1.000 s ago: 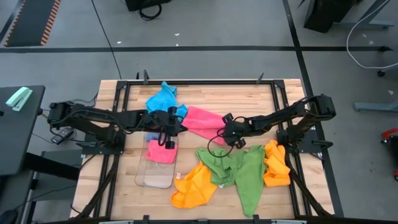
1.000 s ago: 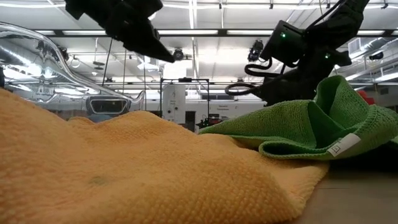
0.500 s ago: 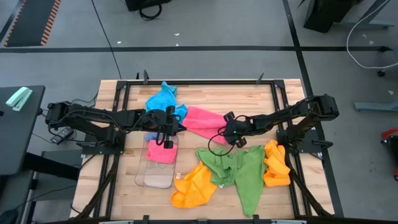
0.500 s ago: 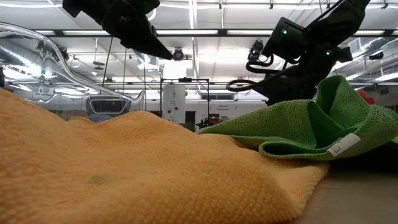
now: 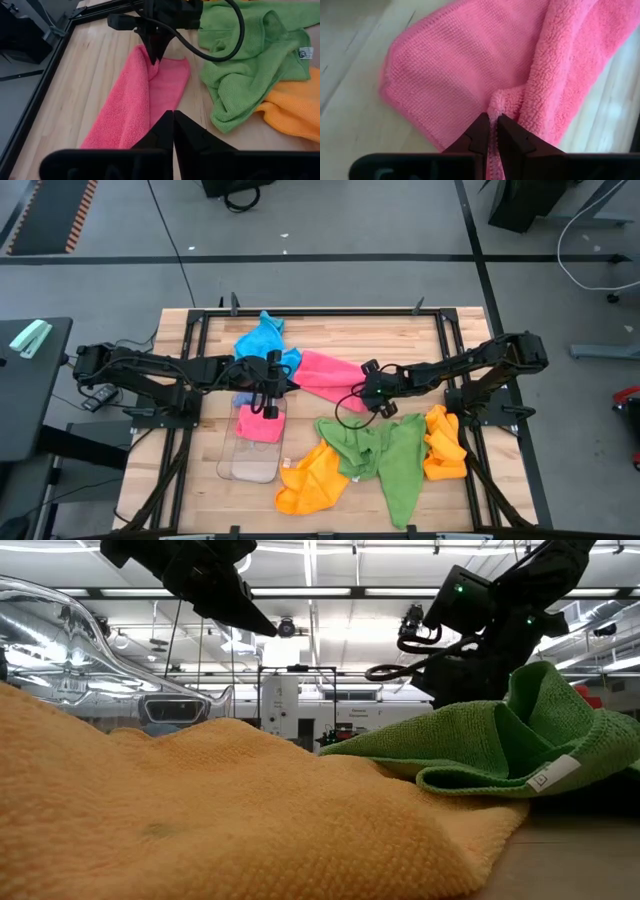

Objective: Fold microfiber towels
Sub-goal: Fold the pink microfiber cloth

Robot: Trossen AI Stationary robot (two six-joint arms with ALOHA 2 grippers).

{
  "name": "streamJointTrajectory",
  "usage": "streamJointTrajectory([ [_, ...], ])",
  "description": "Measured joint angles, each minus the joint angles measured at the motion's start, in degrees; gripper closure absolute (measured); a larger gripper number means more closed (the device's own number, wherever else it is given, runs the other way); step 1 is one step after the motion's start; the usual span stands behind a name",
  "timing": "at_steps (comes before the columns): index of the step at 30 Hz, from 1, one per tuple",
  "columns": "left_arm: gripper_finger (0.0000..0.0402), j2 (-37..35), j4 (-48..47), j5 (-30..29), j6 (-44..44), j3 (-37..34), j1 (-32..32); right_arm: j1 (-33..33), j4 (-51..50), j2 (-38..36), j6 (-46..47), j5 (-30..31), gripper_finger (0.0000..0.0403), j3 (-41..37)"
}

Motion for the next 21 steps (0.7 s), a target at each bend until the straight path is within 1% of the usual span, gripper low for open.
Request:
streamJointTrajectory([
  [4,0.0375,0.0,0.0,0.0,0.0,0.0,0.0,0.0,0.1,0.0,1.3,-0.4,0.0362,0.0],
  [13,0.0393,0.0,0.1,0.0,-0.5,0.0,-0.8,-0.9,0.2,0.0,3.2,-0.8,0.0364,0.0],
  [17,0.0385,0.0,0.1,0.1,-0.4,0.0,-1.4,-1.2,0.4,1.9,3.5,-2.8,0.0392,0.0],
  [21,0.0373,0.0,0.3,0.0,-0.5,0.0,-1.3,-1.4,2.9,4.4,4.1,-3.3,0.0395,-0.1],
])
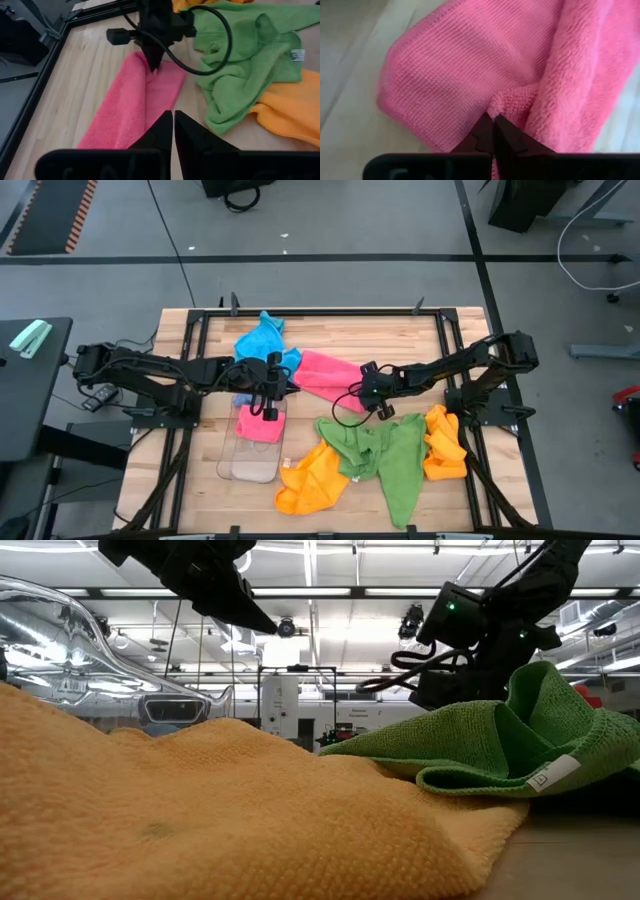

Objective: Fold microfiber towels
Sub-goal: Fold the pink microfiber cloth

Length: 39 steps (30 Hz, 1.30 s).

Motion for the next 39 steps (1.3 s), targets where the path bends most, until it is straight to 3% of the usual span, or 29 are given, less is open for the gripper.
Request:
streamJointTrajectory([
  [13,0.0389,0.0,-0.4,0.1,-0.2,0.0,-0.6,0.0,-3.8,-7.6,4.6,1.1,0.0398,0.0],
  [22,0.0376,0.0,-0.4,0.0,0.0,0.0,-0.6,0.0,-4.3,-18.0,18.5,-8.2,0.0398,0.0],
  [28,0.0391,0.0,-0.5,0.0,0.0,0.0,-0.5,0.0,-4.5,-18.5,30.0,-14.8,0.0399,0.0],
  [39,0.0374,0.0,-0.8,0.0,-0.4,0.0,-0.5,0.0,-4.2,-25.2,37.9,-13.9,0.0395,0.0],
])
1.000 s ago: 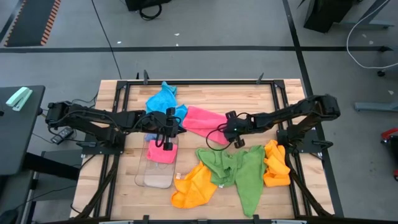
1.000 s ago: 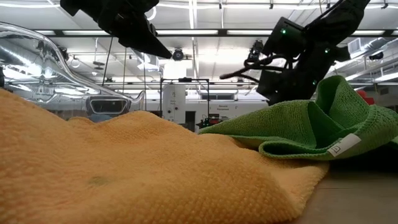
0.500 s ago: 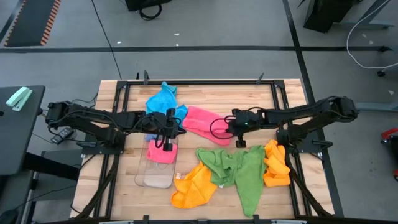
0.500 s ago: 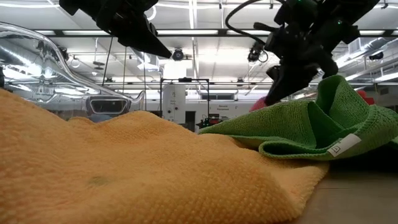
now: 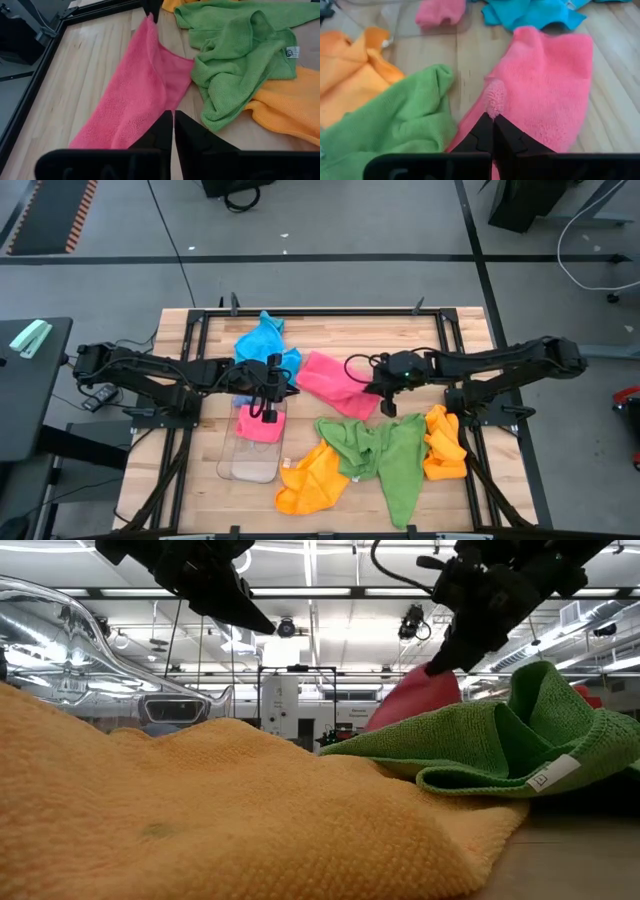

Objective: Fold microfiber towels
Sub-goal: Fold the pink microfiber cloth

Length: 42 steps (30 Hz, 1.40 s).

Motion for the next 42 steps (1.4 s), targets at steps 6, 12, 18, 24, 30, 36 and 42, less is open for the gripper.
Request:
streamJointTrajectory([
  [6,0.0387,0.0,0.0,0.0,-1.1,0.0,0.0,0.2,-0.8,4.2,2.4,-2.0,0.0394,0.0],
  [12,0.0387,0.0,0.0,0.0,-1.1,0.0,0.0,2.4,1.0,13.3,3.5,-2.7,0.0393,0.0],
  [18,0.0379,0.0,-0.9,0.0,-1.0,0.0,0.0,3.6,2.9,17.2,4.2,-4.6,0.0385,0.0],
  [24,0.0383,0.0,-0.9,0.0,-1.0,0.0,0.1,3.8,0.6,18.6,6.3,-8.9,0.0309,0.0],
  [30,0.0367,0.0,-1.5,-0.1,0.4,0.0,0.1,2.8,-6.2,15.0,4.7,-9.5,0.0234,0.6],
  [36,0.0361,0.0,-0.4,-0.2,0.4,0.0,0.1,0.2,-11.5,9.7,4.2,-9.1,0.0207,1.3],
  [42,0.0360,0.7,3.0,-2.9,-1.1,0.0,1.0,-2.2,-12.3,3.4,3.7,-7.1,0.0205,1.3],
])
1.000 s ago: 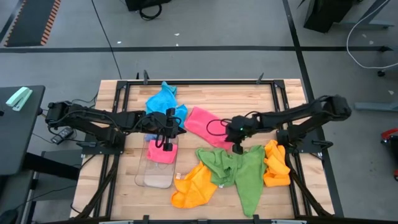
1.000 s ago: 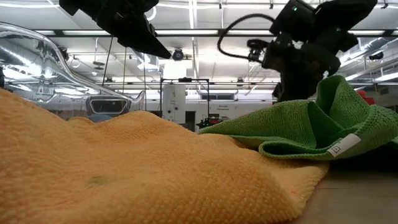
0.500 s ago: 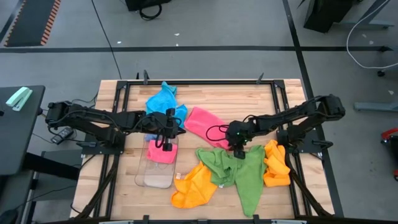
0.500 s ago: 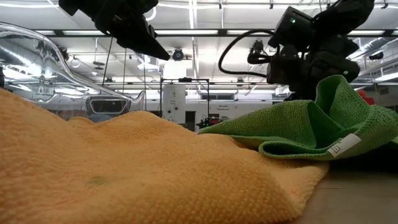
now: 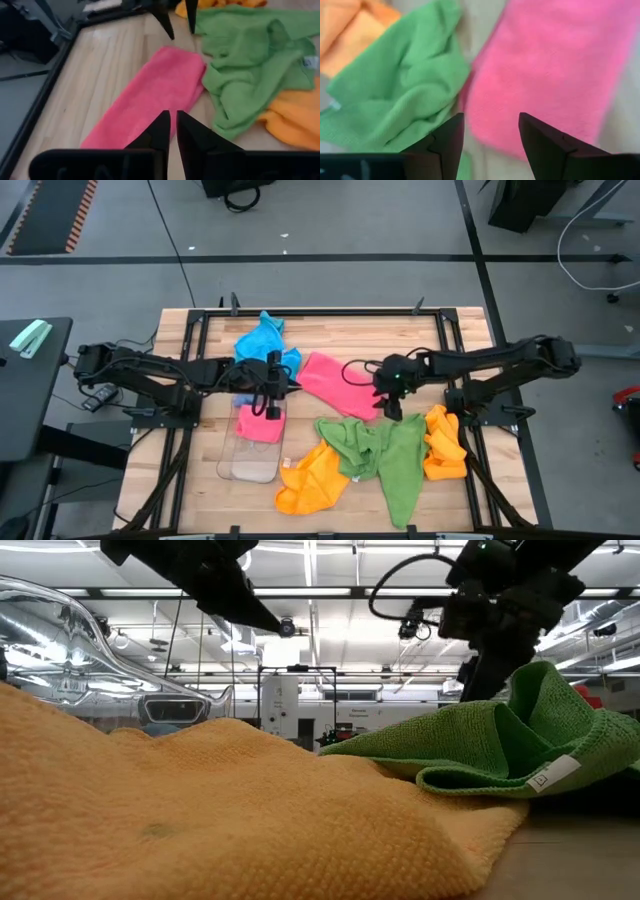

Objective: Fold microfiber towels
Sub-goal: Fold the pink microfiber cloth

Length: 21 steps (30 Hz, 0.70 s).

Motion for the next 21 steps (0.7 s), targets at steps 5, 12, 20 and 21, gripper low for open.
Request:
streamJointTrajectory([
  [5,0.0363,0.3,-1.6,2.9,-1.1,0.0,5.4,-0.1,0.6,-2.4,-2.6,7.9,0.0205,0.0],
  [12,0.0371,2.5,-2.5,11.4,-4.6,0.0,13.1,-0.1,2.5,-1.9,-2.5,11.8,0.0205,0.0],
  [20,0.0352,10.2,-4.1,13.0,-8.6,3.3,17.1,-0.1,15.0,-1.8,-3.5,15.0,0.0205,-5.2],
  [21,0.0347,11.4,-4.7,13.0,-8.6,4.6,17.3,-0.1,16.4,-1.8,-3.6,15.2,0.0205,-5.7],
])
